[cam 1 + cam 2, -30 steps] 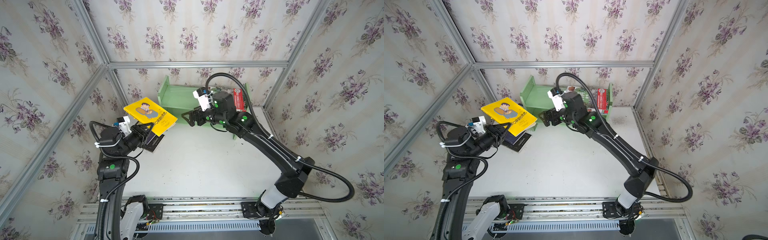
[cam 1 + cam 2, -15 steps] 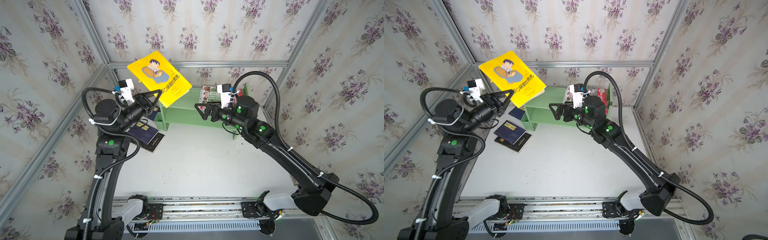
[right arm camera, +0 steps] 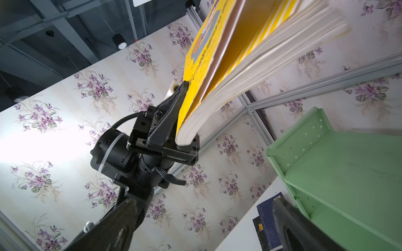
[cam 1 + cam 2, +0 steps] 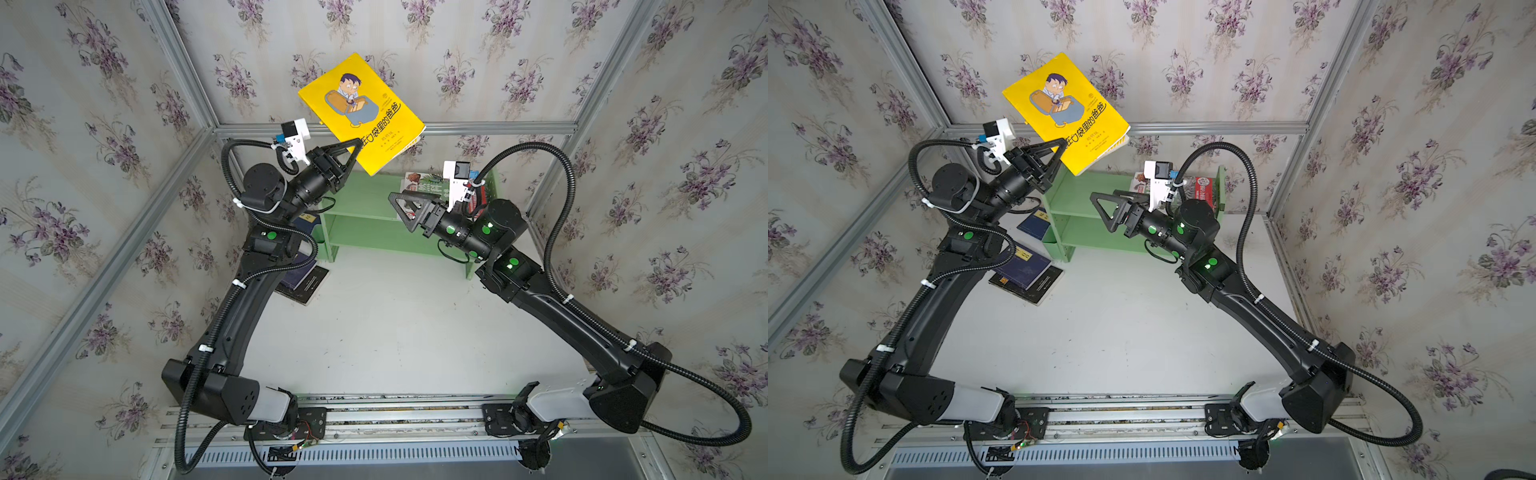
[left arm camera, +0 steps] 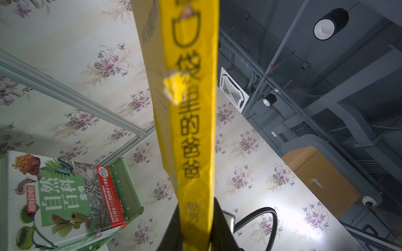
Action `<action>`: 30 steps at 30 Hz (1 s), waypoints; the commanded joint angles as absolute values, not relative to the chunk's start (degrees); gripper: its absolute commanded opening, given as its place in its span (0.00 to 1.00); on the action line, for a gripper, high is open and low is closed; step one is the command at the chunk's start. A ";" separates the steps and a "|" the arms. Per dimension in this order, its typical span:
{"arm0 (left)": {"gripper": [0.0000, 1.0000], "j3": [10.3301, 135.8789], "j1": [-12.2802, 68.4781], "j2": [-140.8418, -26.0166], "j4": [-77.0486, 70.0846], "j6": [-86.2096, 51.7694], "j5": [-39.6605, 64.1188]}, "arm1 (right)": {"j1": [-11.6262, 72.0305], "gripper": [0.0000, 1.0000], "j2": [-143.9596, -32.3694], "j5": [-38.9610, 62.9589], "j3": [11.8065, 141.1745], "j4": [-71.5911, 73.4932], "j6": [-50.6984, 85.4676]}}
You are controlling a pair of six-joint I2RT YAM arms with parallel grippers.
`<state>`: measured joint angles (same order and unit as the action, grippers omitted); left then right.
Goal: Stacking books/files
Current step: Pick up the book from the middle-left of the table.
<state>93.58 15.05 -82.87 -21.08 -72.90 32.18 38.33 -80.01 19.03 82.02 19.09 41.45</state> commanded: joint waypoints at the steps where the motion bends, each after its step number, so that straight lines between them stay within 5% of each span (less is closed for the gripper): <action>1: 0.11 93.29 16.41 -82.79 -29.71 -74.74 31.11 | 38.39 1.00 -81.53 19.65 83.76 27.73 43.82; 10: 0.11 89.28 20.10 -82.09 -30.34 -75.37 30.14 | 37.84 0.92 -84.73 14.67 85.40 34.19 48.56; 14: 0.11 88.01 21.09 -81.83 -30.81 -75.67 29.75 | 36.61 0.67 -84.98 12.28 84.58 34.54 51.89; 20: 0.18 87.34 22.10 -81.98 -31.81 -76.09 29.26 | 34.47 0.44 -86.65 14.05 84.29 36.62 57.53; 24: 0.23 87.46 22.32 -82.18 -31.75 -76.16 29.53 | 32.89 0.01 -86.33 14.47 83.38 35.88 60.16; 30: 0.48 86.10 22.37 -81.87 -30.43 -75.26 28.32 | 26.61 0.04 -84.81 20.92 83.47 31.86 63.79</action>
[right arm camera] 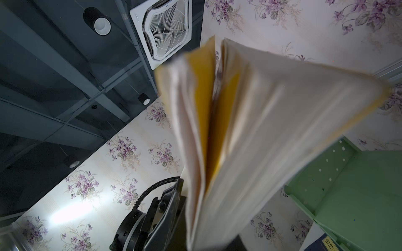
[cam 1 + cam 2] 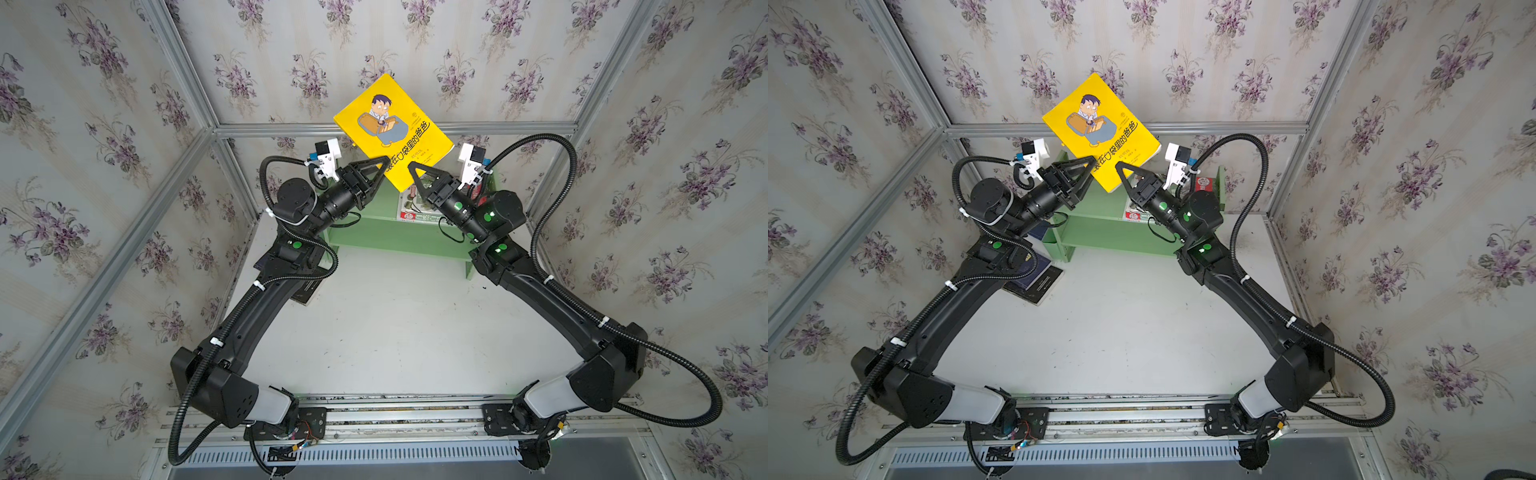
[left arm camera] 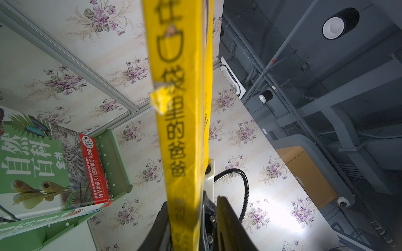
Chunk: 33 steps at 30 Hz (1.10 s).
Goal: Stacking books/files
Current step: Pick up the book from the middle-left of the table.
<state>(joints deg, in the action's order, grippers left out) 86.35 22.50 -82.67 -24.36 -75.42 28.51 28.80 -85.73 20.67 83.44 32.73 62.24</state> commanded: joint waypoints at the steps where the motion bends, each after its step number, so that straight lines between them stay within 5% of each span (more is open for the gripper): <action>1: 0.56 85.88 22.37 -81.80 -30.09 -74.86 28.03 | 25.39 0.03 -84.16 22.59 83.18 31.21 64.51; 7: 0.73 84.86 21.60 -81.28 -23.78 -68.98 27.62 | 15.58 0.02 -78.22 34.15 79.99 26.27 68.64; 13: 0.77 92.29 19.78 -86.21 -8.07 -58.65 37.49 | 5.63 0.02 -71.61 46.44 77.99 13.51 68.55; 21: 0.86 98.21 19.34 -93.13 -6.83 -53.28 49.91 | 1.99 0.00 -70.22 55.72 76.03 9.92 71.88; 33: 0.80 101.11 18.81 -98.42 -6.86 -55.37 51.17 | 1.56 0.00 -70.68 59.88 75.88 15.25 74.61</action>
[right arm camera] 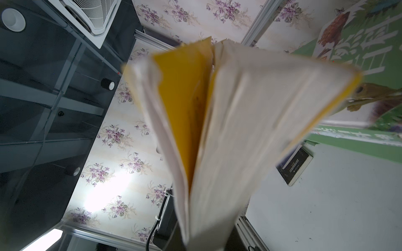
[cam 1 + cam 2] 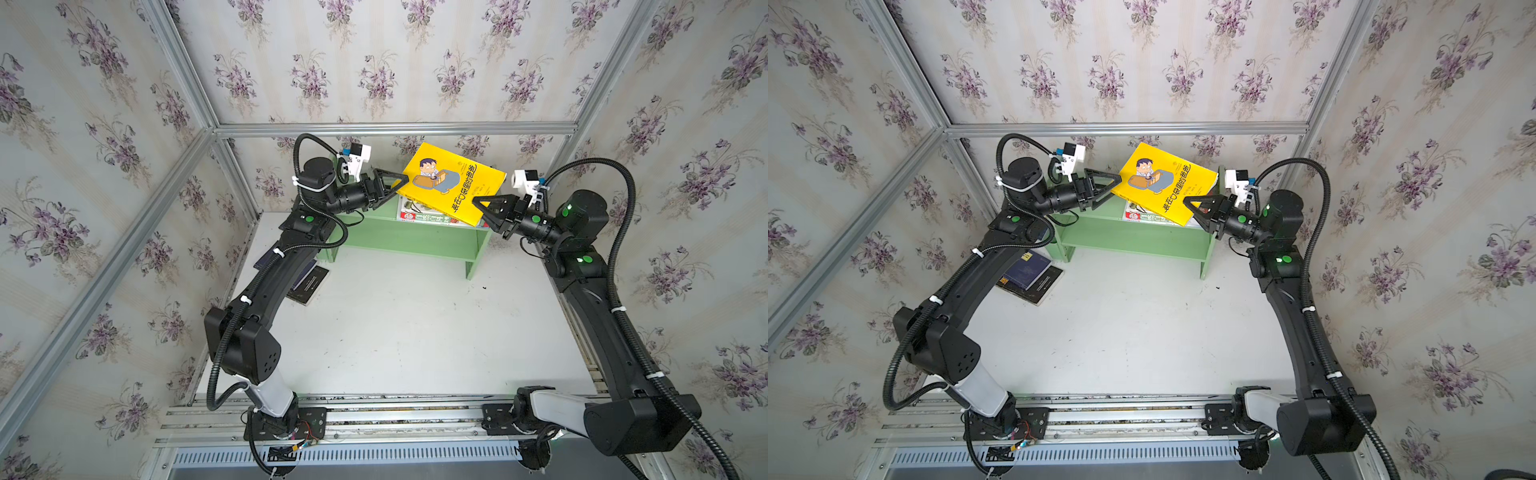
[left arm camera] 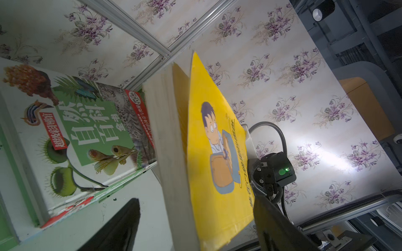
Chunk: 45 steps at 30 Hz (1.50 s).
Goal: Stacking books/files
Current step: Pick up the book from the middle-left of the table, then place the book at the bookshelf.
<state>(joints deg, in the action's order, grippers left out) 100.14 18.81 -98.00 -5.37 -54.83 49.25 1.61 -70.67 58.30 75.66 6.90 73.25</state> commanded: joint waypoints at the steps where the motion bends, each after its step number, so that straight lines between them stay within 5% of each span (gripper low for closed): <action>1: 0.76 101.69 18.81 -98.95 -6.89 -55.62 51.53 | 1.55 0.00 -71.00 60.18 75.89 16.19 75.29; 8: 0.24 102.44 18.90 -100.21 -11.95 -60.12 53.39 | 1.55 0.01 -72.41 57.66 75.52 15.79 74.32; 14: 0.14 100.50 18.90 -99.93 -15.99 -63.18 53.44 | 1.57 0.05 -72.74 46.95 74.05 12.65 69.51; 25: 0.09 99.75 18.90 -102.56 -17.24 -66.64 41.82 | 1.52 0.49 -68.75 24.91 70.35 3.90 61.87; 36: 0.08 100.57 19.59 -106.94 -14.39 -67.46 37.49 | 6.02 0.58 -62.31 13.34 72.31 -4.78 41.06; 45: 0.09 100.26 21.63 -106.94 -10.32 -65.99 31.29 | 13.90 0.63 -69.46 10.02 76.65 -0.05 34.81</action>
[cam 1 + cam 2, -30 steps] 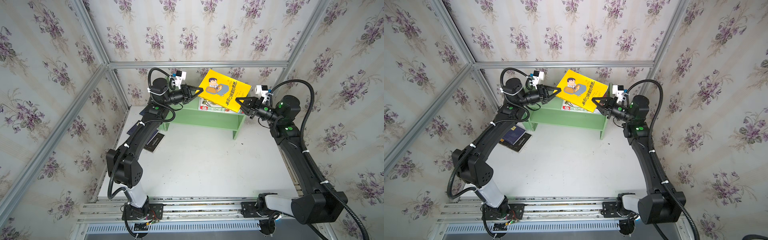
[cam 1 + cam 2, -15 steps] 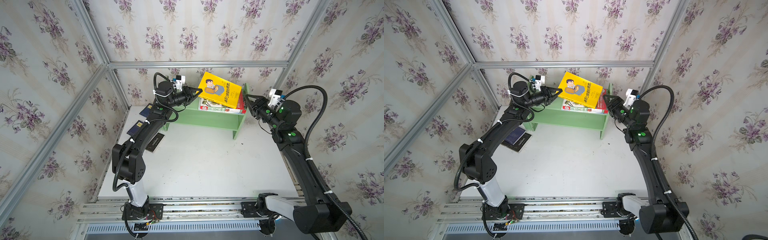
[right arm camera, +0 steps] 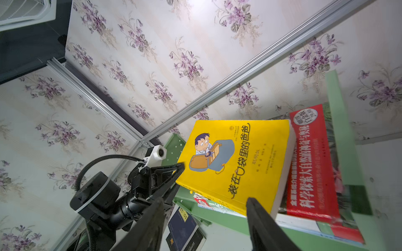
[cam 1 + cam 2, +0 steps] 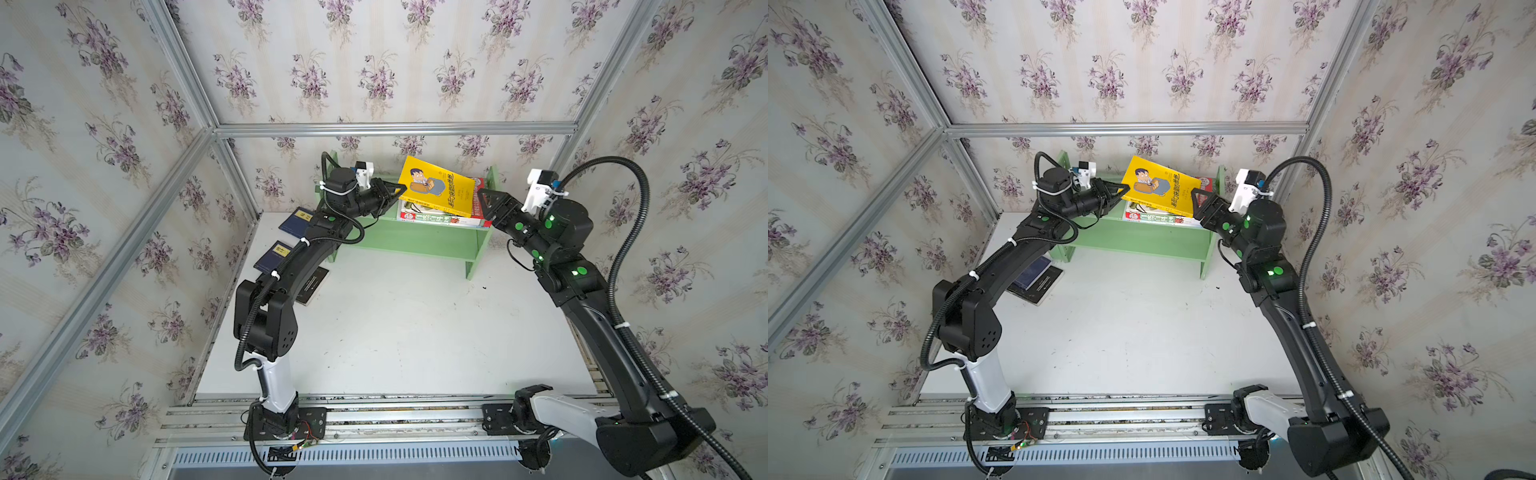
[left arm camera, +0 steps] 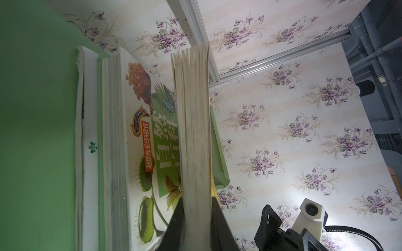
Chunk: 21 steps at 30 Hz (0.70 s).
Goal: Stacking books/files
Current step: Place the book at the bookshelf.
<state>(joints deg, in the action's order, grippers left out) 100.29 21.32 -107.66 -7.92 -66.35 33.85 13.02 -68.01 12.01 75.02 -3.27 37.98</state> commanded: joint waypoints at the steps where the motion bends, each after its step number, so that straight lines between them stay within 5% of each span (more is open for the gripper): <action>1: 0.09 99.92 21.86 -106.95 -10.37 -66.21 30.68 | 14.27 0.63 -70.42 10.08 76.92 0.61 34.88; 21: 0.14 95.62 25.05 -105.13 -11.80 -69.37 22.56 | 16.96 0.63 -83.05 7.65 82.19 4.05 40.04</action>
<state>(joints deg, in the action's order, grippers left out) 95.59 25.06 -105.75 -8.47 -69.10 23.81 16.88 -82.19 8.32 80.58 1.69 39.16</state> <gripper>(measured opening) 0.173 0.634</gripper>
